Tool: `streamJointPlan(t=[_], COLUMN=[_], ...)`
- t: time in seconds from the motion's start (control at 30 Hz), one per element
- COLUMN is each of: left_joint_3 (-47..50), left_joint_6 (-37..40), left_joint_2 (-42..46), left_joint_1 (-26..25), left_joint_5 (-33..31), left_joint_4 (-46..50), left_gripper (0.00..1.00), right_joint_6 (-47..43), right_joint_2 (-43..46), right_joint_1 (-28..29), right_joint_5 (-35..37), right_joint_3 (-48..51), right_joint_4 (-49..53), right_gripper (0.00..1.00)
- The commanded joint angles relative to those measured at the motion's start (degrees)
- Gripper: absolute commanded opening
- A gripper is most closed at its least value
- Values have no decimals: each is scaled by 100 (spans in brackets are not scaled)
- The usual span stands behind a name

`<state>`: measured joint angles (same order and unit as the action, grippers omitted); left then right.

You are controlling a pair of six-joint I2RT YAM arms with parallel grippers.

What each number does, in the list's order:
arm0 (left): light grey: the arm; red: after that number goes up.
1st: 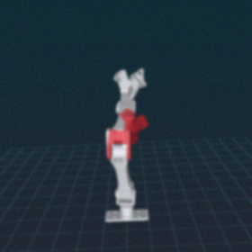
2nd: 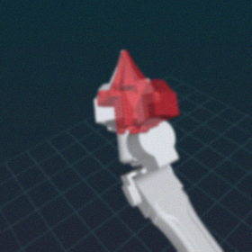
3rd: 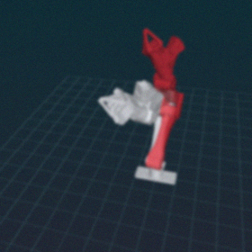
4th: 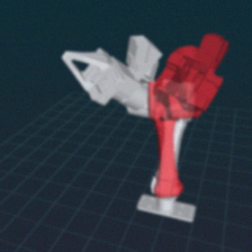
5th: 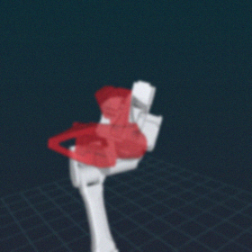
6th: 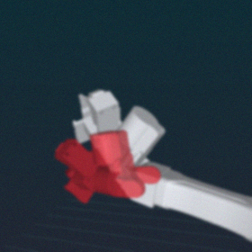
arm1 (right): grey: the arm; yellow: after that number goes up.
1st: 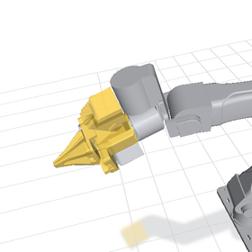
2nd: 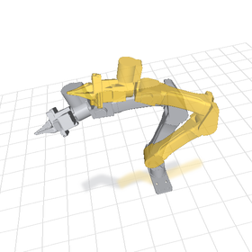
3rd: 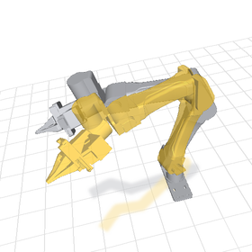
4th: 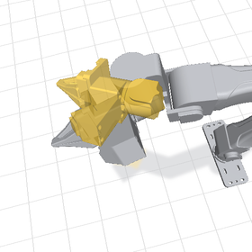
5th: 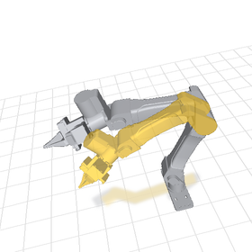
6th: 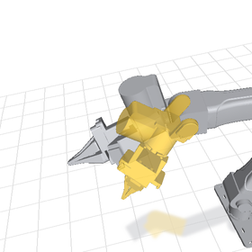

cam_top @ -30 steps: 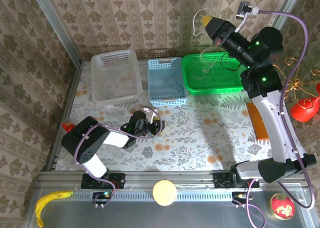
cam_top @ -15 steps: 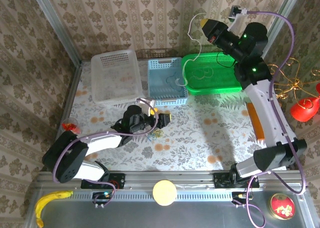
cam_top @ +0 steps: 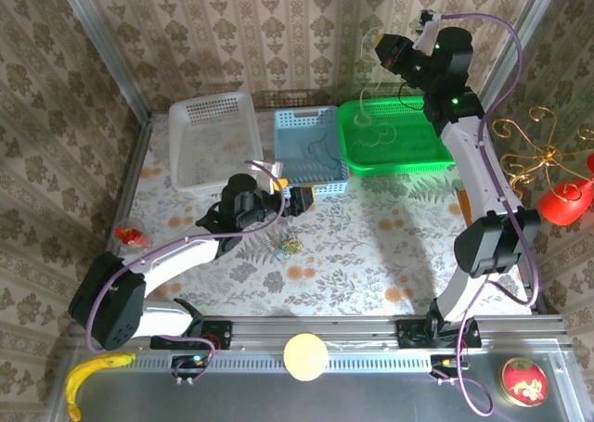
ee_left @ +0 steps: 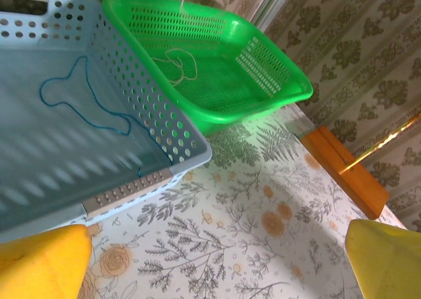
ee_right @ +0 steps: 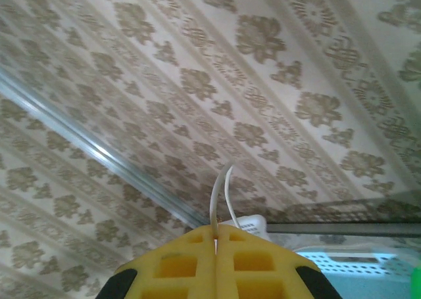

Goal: Untangle the cables

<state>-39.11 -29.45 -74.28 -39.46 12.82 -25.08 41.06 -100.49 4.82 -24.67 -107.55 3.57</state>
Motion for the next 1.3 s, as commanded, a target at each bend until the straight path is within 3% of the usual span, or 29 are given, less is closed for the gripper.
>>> streamJointPlan(t=[0.0,0.57,0.6,0.7,0.77,0.9,1.13,1.27], left_joint_3=[-274,-418,-419,-433,-433,-420,-312,-170], left_joint_6=[-169,-293,-306,-351,-368,-368,-464,-529], left_joint_2=[-16,-96,-103,-89,-61,29,216,332], left_joint_1=[103,232,233,249,259,255,273,297], left_joint_5=[89,185,186,205,206,141,-76,-233], left_joint_4=[178,271,291,343,385,546,875,1232], left_gripper=[100,100,100,100,100,100,100,100], right_joint_6=[-265,-497,-540,-631,-693,-687,-402,-240], right_joint_2=[-235,-415,-417,-358,-272,20,817,1445], right_joint_1=[-73,-166,-161,-166,-166,-167,-16,337], right_joint_5=[198,372,398,516,597,625,478,609], right_joint_3=[-66,296,343,527,671,965,1841,2479], right_joint_4=[48,171,215,309,342,335,225,327], right_gripper=[0,0,8,48,63,79,99,100])
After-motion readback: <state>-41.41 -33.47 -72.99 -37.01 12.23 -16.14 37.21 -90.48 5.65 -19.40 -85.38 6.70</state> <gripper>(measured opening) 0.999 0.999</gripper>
